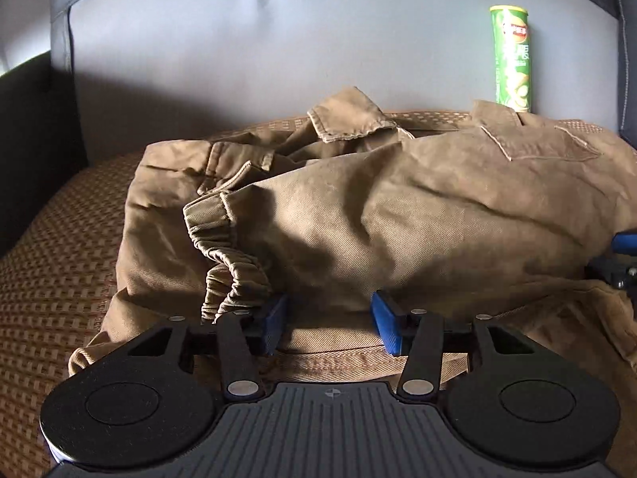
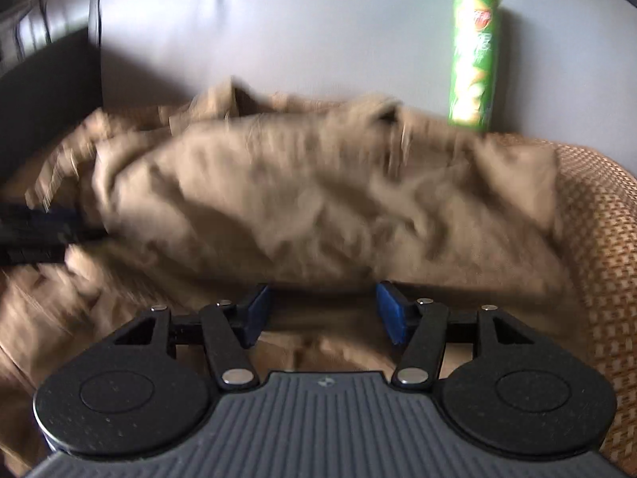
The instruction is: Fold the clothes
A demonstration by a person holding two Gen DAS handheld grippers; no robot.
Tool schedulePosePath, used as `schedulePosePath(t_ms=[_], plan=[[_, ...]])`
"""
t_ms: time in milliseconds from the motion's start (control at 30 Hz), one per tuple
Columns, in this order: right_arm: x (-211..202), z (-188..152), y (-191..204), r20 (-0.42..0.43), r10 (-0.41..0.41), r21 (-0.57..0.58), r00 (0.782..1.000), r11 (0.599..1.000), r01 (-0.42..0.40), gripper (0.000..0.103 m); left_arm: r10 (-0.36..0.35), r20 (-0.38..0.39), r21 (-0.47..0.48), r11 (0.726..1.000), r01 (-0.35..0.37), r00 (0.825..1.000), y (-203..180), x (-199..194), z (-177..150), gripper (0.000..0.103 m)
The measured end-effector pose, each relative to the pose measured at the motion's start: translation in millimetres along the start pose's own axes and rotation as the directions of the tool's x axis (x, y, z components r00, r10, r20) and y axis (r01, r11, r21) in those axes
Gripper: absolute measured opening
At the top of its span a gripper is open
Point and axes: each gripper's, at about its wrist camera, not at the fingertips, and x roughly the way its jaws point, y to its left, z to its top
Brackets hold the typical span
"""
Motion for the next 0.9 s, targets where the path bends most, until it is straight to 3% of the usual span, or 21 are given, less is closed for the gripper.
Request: schedulePosePath(t_ms=[67, 133, 200, 300, 367, 500, 633, 767, 900], plan=[[-3.1, 2.6, 2.4, -0.011, -0.005, -0.007, 1.000, 1.000, 0.005, 0.065, -0.012, -0.010, -0.029, 0.999, 0.012, 1.000, 3.1, -11.3, 5.4, 0.061], [-15.8, 12.6, -4.6, -0.015, 0.025, 0.054, 1.000, 0.998, -0.024, 0.059, -0.024, 0.030, -0.051, 0.998, 0.025, 0.999, 6.8, -31.7, 4.4, 0.064], [-25.5, 11.3, -14.2, 0.009, 0.015, 0.100, 1.000, 0.995, -0.016, 0.059, -0.023, 0.059, -0.059, 0.998, 0.027, 0.998, 10.6, -43.7, -2.7, 0.067], [-38.9, 5.4, -29.5, 0.052, -0.016, 0.163, 0.998, 0.987, 0.008, 0.061, -0.006, 0.006, -0.049, 0.999, 0.007, 1.000, 7.9, -26.5, -14.4, 0.071], [-28.4, -4.0, -39.0, -0.008, -0.063, 0.209, 0.998, 0.976, 0.063, 0.061, 0.012, -0.002, -0.041, 0.999, -0.012, 1.000, 4.7, -15.3, -21.9, 0.071], [-11.5, -21.4, -39.6, -0.014, -0.067, 0.197, 0.998, 0.978, 0.069, 0.063, 0.014, 0.006, -0.070, 0.997, -0.013, 1.000, 6.2, -13.6, -22.0, 0.072], [-15.9, -15.2, -39.6, -0.019, -0.046, 0.194, 0.999, 0.980, 0.049, 0.069, -0.006, 0.009, -0.108, 0.994, 0.007, 1.000, 14.9, -37.0, -19.0, 0.073], [-75.0, -15.9, -50.6, 0.102, 0.014, 0.227, 0.995, 0.973, -0.037, 0.064, -0.029, 0.102, -0.188, 0.981, 0.048, 0.994, 37.3, -103.3, -29.1, 0.078], [-161.0, -34.9, -53.9, 0.205, 0.043, 0.188, 0.978, 0.979, -0.083, 0.070, -0.018, 0.118, -0.225, 0.973, 0.044, 0.993, 65.0, -170.3, -66.2, 0.079]])
